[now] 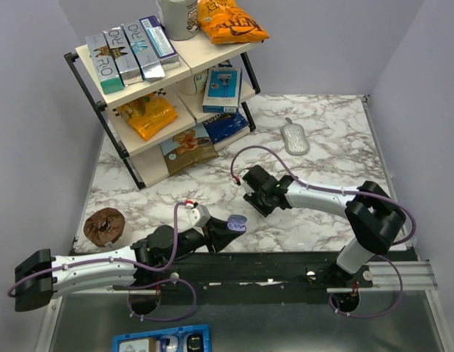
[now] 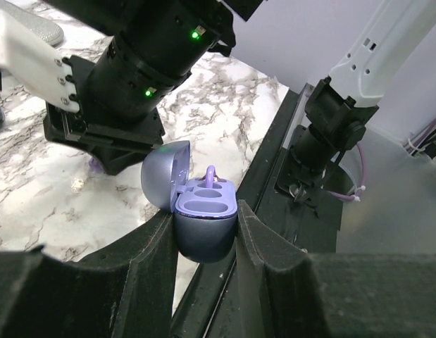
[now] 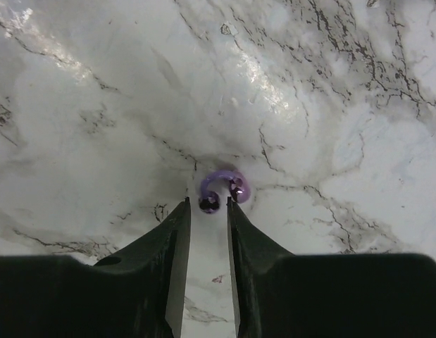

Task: Insert the wireless bluetooth earbuds into the charging case
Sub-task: Adjust the earbud at the center of the board, then pick up the earbud from the center of the board.

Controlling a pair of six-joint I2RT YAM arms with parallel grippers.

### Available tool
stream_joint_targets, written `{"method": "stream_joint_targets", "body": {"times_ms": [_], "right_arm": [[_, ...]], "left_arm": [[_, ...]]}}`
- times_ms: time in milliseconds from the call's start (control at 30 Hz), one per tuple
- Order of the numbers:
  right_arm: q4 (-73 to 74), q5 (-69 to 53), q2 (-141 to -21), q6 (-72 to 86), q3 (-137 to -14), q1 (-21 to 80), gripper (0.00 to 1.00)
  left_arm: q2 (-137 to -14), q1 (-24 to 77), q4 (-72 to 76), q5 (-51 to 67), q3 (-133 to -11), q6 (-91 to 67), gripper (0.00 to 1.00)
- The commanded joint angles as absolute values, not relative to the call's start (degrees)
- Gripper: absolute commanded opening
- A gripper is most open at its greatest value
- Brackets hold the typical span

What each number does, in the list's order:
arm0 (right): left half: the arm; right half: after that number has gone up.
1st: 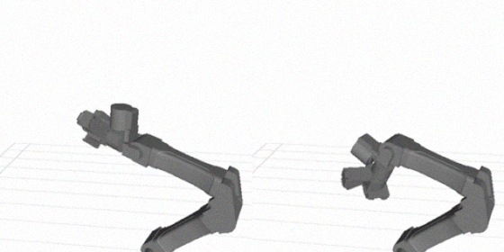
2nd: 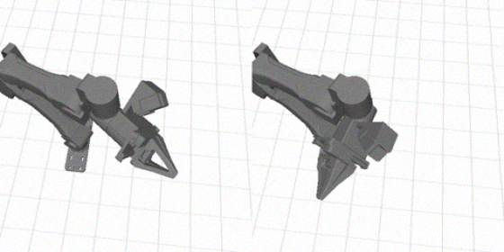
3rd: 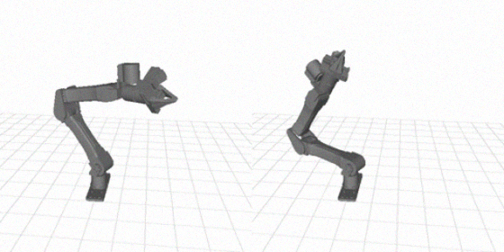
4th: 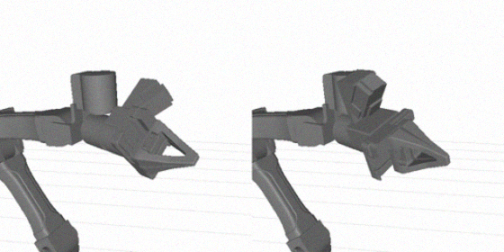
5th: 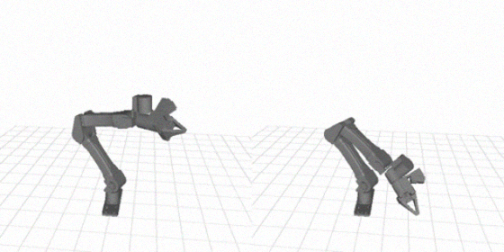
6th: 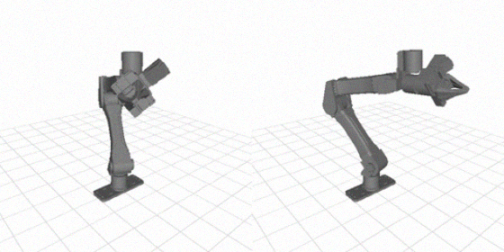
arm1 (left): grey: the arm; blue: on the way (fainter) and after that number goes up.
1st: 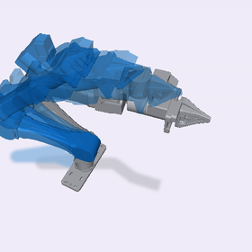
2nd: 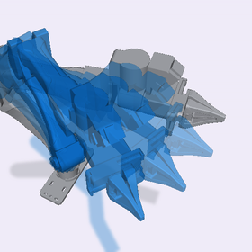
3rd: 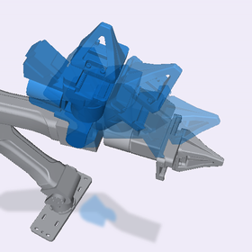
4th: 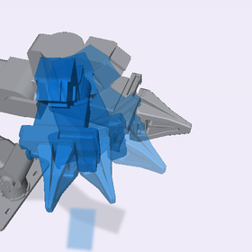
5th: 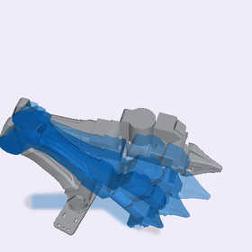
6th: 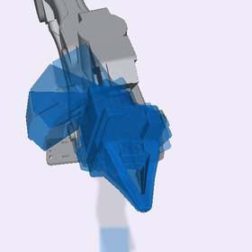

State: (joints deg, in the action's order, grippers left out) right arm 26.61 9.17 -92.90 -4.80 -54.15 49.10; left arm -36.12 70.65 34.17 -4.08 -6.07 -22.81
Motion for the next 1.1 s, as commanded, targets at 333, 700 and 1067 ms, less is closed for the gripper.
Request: {"method": "stream_joint_targets", "body": {"times_ms": [333, 700, 1067], "right_arm": [[27.15, 17.39, -81.57, 4.38, -55.89, 49.31, 0.59], [32.87, 16.79, -88.24, 36.20, -61.79, 50.09, 0.34], [35.33, 22.41, -95.44, 41.57, -60.82, 51.33, 0.37]], "left_arm": [[-35.51, 71.46, 36.21, -5.10, -4.75, -23.64, 0.00], [-35.07, 71.63, 35.69, -5.89, -5.01, -23.64, 0.00], [-34.81, 71.81, 35.42, -6.06, -4.57, -23.91, 0.00]]}}
